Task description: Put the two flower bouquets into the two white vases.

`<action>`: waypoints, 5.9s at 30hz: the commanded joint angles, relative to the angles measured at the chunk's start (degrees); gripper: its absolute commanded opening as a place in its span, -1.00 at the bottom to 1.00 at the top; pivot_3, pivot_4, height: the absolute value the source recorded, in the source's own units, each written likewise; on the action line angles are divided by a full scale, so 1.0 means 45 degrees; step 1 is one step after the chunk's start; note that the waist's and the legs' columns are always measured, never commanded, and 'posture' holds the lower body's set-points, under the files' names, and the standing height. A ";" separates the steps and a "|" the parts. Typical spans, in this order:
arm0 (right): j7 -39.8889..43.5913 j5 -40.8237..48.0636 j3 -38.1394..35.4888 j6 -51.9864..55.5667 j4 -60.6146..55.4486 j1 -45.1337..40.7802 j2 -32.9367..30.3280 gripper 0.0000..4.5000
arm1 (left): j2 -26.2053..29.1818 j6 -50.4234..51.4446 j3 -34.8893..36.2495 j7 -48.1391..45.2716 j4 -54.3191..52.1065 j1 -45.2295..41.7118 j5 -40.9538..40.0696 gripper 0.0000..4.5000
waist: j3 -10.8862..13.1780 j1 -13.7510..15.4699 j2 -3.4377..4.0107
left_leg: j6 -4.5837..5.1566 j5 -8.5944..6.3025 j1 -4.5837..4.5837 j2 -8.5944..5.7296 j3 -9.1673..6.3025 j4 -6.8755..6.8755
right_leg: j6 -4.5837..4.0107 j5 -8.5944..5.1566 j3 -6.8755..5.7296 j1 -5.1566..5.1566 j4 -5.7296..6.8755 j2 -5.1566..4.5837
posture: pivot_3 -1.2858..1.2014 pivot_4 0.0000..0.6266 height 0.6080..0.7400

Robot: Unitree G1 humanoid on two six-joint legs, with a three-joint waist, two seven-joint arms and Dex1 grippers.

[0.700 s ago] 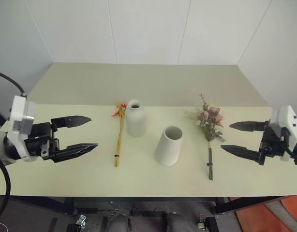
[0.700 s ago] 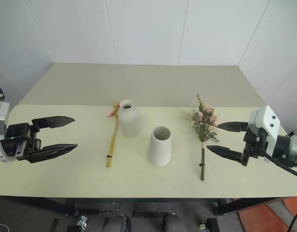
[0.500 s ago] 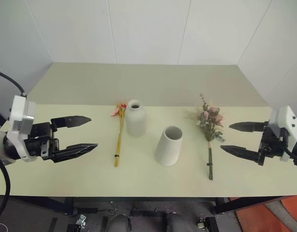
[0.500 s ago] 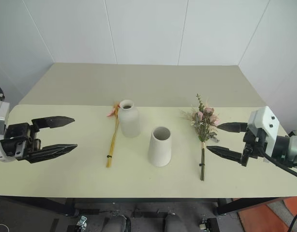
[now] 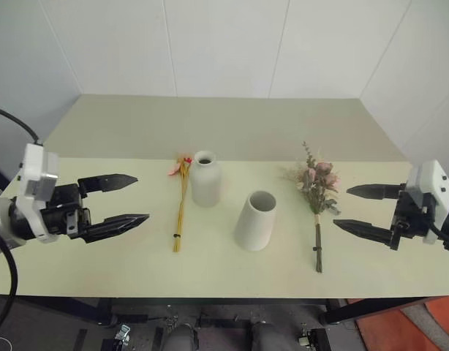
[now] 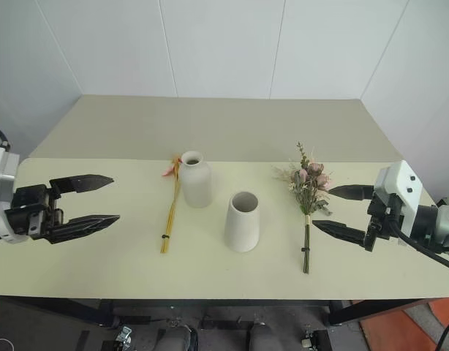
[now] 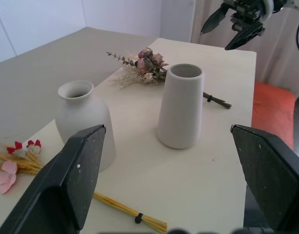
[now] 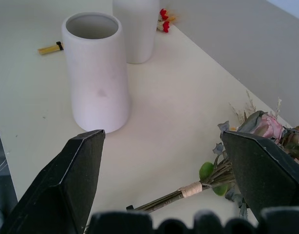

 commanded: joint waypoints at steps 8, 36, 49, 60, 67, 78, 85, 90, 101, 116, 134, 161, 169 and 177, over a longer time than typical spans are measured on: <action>0.0042 0.0143 0.0213 -0.0369 -0.0156 -0.0847 -0.0106 1.00 | 0.0869 0.5088 -0.4941 0.4837 0.0524 -0.4248 0.2055 0.99 | 0.0001 0.0022 -0.0002 | 0.0000 0.0000 -0.0007 -0.0007 -0.0006 0.0000 | 0.0009 0.0001 0.0002 -0.0005 0.0006 0.0000 | 0.03 -0.52 1.00; -0.0105 0.0830 -0.0211 -0.0225 -0.1059 -0.0947 -0.0055 1.00 | -0.5392 0.9867 -0.7861 1.0269 0.4097 -0.7831 0.6399 -0.76 | 0.0002 0.0011 -0.0010 | 0.0000 0.0000 -0.0013 -0.0033 -0.0033 0.0002 | -0.0013 0.0027 0.0001 0.0000 0.0015 -0.0008 | 0.03 -0.52 1.00; 0.0015 0.0796 -0.0089 -0.0296 -0.0886 -0.1062 -0.0065 1.00 | -0.4850 0.5450 -0.3103 0.9765 0.2697 -0.6859 0.6274 -0.99 | 0.0003 0.0015 -0.0011 | 0.0000 0.0000 -0.0020 -0.0032 -0.0034 0.0001 | -0.0016 0.0029 0.0000 -0.0008 0.0013 -0.0016 | 0.03 -0.52 1.00; 0.0069 0.0696 0.0277 -0.0404 -0.0857 -0.1286 0.0133 1.00 | -0.8656 0.0924 -0.1261 0.8213 0.3844 -1.0455 0.2751 -0.99 | 0.0001 0.0238 -0.0033 | -0.0005 0.0002 -0.0029 -0.0050 -0.0044 0.0025 | -0.0005 0.0039 -0.0021 0.0021 -0.0002 -0.0031 | 0.03 -0.52 1.00; -0.0108 0.0736 -0.0015 -0.0395 -0.1186 -0.1052 0.0310 1.00 | -0.9598 -0.0933 -0.3009 0.7128 0.5560 -1.0594 0.3361 -0.99 | 0.0001 0.0049 -0.0034 | -0.0004 0.0003 -0.0025 -0.0052 -0.0043 0.0025 | -0.0001 0.0042 -0.0014 0.0022 0.0004 -0.0027 | 0.03 -0.52 1.00; -0.0465 0.0899 -0.0546 -0.0202 -0.1748 -0.0426 0.0426 1.00 | -0.9603 -0.2497 -0.4013 0.6292 0.7469 -1.0829 0.4127 -0.99 | 0.0002 0.0028 -0.0034 | -0.0004 0.0003 -0.0026 -0.0053 -0.0045 0.0024 | 0.0004 0.0042 -0.0010 0.0018 0.0002 -0.0024 | 0.03 -0.52 1.00; -0.0646 0.0963 -0.0535 -0.0156 -0.1842 -0.0385 0.0437 1.00 | -0.9376 -0.2842 -0.4451 0.5993 0.7590 -1.0502 0.4671 -0.99 | 0.0001 0.0038 -0.0034 | -0.0004 0.0003 -0.0022 -0.0053 -0.0045 0.0024 | 0.0004 0.0043 -0.0010 0.0020 0.0003 -0.0024 | 0.03 -0.52 1.00; -0.0667 0.0963 -0.0524 -0.0170 -0.1812 -0.0423 0.0400 1.00 | -0.9429 -0.2981 -0.4622 0.6115 0.7613 -1.0260 0.4971 -0.99 | 0.0001 0.0028 -0.0034 | -0.0004 0.0003 -0.0027 -0.0052 -0.0045 0.0024 | 0.0006 0.0043 -0.0010 0.0018 0.0000 -0.0023 | 0.03 -0.52 1.00; -0.0708 0.1109 -0.0611 -0.0158 -0.1901 -0.0379 0.0299 1.00 | -0.9336 -0.3093 -0.4922 0.6133 0.7327 -0.9132 0.5565 -0.99 | 0.0001 0.0036 -0.0033 | -0.0004 0.0003 -0.0028 -0.0052 -0.0045 0.0024 | 0.0005 0.0043 -0.0010 0.0018 0.0000 -0.0023 | 0.03 -0.52 1.00; -0.0619 0.1009 -0.0506 -0.0172 -0.1634 -0.0539 0.0097 1.00 | -0.6796 0.0004 -0.3600 0.5346 0.3398 -0.6647 0.3343 0.97 | 0.0000 -0.0081 -0.0031 | -0.0004 0.0003 -0.0024 -0.0038 -0.0044 0.0022 | 0.0005 0.0043 -0.0009 0.0009 0.0008 -0.0018 | 0.03 -0.52 1.00; -0.0954 0.0629 0.0975 0.0533 -0.1090 -0.1179 -0.0179 1.00 | -0.3704 0.1951 -0.3056 0.3388 0.1594 -0.5255 0.0569 0.97 | 0.0000 0.0029 -0.0030 | -0.0004 0.0003 -0.0017 -0.0032 -0.0034 0.0021 | 0.0004 0.0039 -0.0010 0.0015 0.0001 -0.0016 | 0.03 -0.52 1.00; -0.7402 -0.3213 0.8300 1.0211 0.5927 -0.9340 0.3025 0.59 | -0.2547 -0.0282 -0.3431 -0.1646 0.1699 -0.4587 0.0422 1.00 | -0.0002 -0.0331 -0.0026 | 0.0002 0.0001 -0.0060 -0.0019 -0.0020 0.0006 | -0.0027 0.0033 -0.0001 -0.0046 0.0001 -0.0005 | 0.03 -0.52 1.00; -0.7626 -0.3705 0.7631 1.0028 0.6135 -0.9349 0.3384 -0.68 | -0.2476 -0.0421 -0.3362 -0.1577 0.1649 -0.4402 0.0418 1.00 | -0.0002 -0.0332 -0.0026 | 0.0002 0.0001 -0.0058 -0.0018 -0.0022 0.0004 | -0.0026 0.0034 0.0000 -0.0046 0.0004 -0.0005 | 0.03 -0.52 1.00; -1.0827 -0.2938 0.1359 0.5111 0.4119 -0.9411 0.6507 -0.91 | -0.2491 -0.0471 -0.3549 -0.1575 0.1918 -0.4611 0.0520 1.00 | 0.0003 -0.0333 -0.0019 | 0.0002 0.0001 -0.0066 -0.0017 -0.0024 -0.0008 | -0.0023 0.0036 0.0001 -0.0055 0.0004 -0.0003 | 0.03 -0.52 1.00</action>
